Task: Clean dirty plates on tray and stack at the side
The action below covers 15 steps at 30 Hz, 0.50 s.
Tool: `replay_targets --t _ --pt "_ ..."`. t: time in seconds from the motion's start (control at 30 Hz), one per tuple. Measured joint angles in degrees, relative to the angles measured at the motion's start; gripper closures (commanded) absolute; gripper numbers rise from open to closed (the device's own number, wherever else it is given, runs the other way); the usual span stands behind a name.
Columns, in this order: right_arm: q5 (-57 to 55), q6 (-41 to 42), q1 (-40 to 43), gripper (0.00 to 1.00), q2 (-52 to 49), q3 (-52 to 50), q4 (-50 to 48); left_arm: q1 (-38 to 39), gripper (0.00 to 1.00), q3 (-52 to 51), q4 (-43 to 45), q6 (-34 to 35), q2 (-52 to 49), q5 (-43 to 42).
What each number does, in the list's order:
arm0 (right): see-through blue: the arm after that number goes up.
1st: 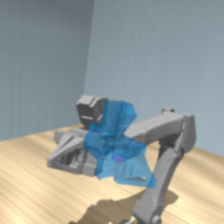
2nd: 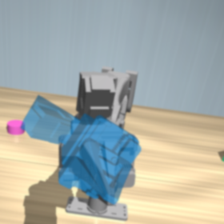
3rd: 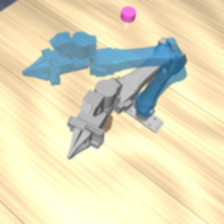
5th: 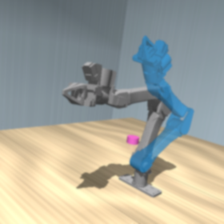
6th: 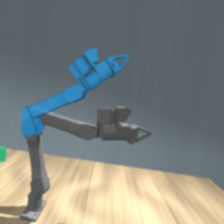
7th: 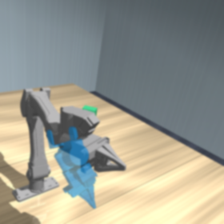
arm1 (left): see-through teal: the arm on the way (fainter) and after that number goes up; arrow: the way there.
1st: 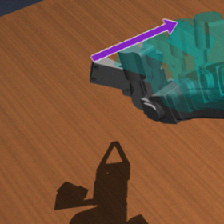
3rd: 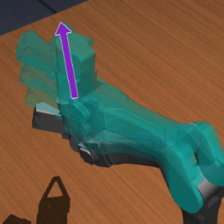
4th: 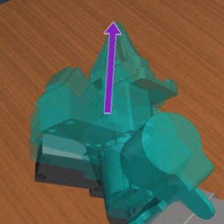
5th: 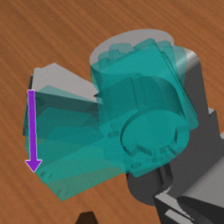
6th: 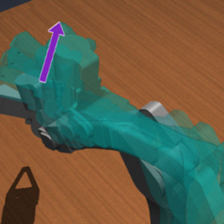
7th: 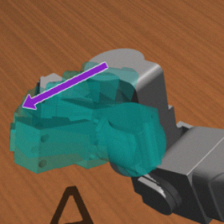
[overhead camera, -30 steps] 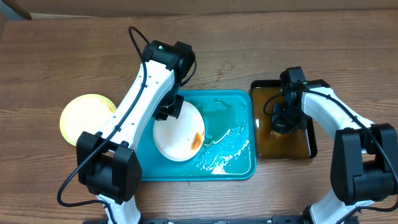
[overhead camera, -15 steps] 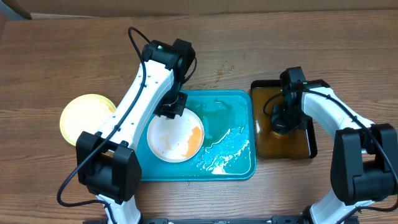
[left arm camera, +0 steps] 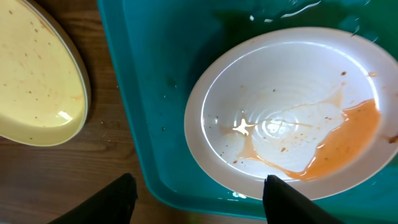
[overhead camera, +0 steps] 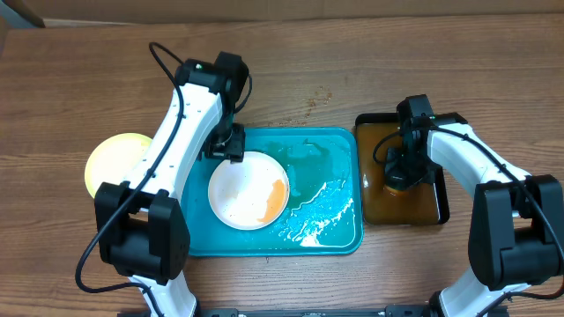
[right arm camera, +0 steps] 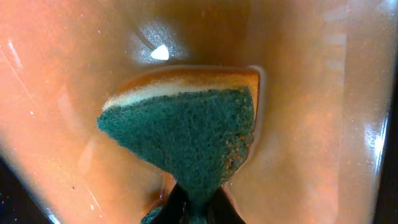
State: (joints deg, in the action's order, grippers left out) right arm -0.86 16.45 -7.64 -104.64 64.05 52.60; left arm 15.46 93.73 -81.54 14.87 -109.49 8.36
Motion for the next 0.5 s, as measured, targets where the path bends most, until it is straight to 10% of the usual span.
replay_targets --t 0.5 --pt "0.00 0.00 0.00 0.95 0.00 0.00 0.13 -1.36 0.33 -21.49 12.66 1.46 0.00 -5.86"
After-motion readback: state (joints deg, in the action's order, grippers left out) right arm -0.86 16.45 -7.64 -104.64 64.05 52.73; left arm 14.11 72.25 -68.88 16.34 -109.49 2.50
